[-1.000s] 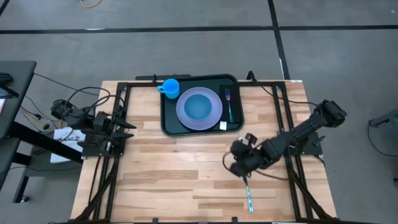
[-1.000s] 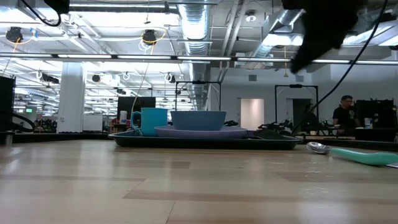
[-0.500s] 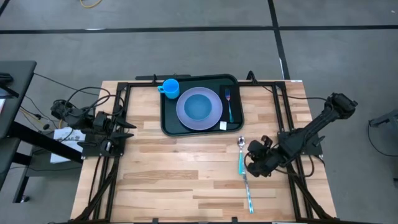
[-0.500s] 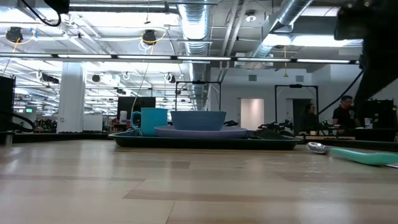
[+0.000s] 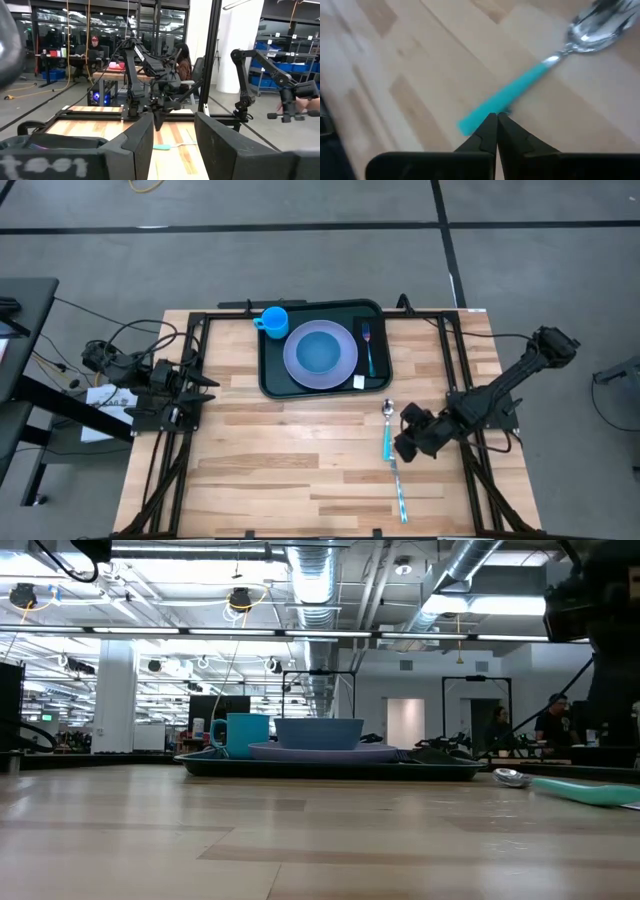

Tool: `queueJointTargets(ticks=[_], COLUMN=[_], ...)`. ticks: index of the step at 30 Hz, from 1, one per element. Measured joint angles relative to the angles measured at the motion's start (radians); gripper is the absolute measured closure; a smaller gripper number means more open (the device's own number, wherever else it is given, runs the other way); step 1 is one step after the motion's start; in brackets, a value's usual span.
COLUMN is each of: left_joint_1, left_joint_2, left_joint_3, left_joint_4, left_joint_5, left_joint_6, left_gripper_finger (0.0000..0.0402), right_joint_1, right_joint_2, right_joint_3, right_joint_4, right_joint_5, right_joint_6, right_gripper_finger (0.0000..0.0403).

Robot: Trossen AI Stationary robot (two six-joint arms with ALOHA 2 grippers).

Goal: Set up tray
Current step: Put the blue spoon on the black napkin to the left of the blue fork

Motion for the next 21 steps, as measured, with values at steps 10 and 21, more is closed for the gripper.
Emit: queueJointTargets(ticks=[10,21], left_joint_1=[0.0,0.0], left_joint_2=[0.0,0.0], left_joint_3=[0.0,0.0], left_joint_4=[0.0,0.0], left_joint_5=[0.0,-0.001], left_joint_6=[0.011,0.01], left_gripper_finger=[0.027,0.027], right_joint_1=[-0.124,-0.392], right_joint_2=[0.0,0.001], right_joint_3=[0.0,0.0], right_joint_4=[0.055,-0.015], right_joint_5=[-0.035,-0.138], right_joint_6=[-0.004,-0.211], right_gripper_finger=[0.0387,0.034])
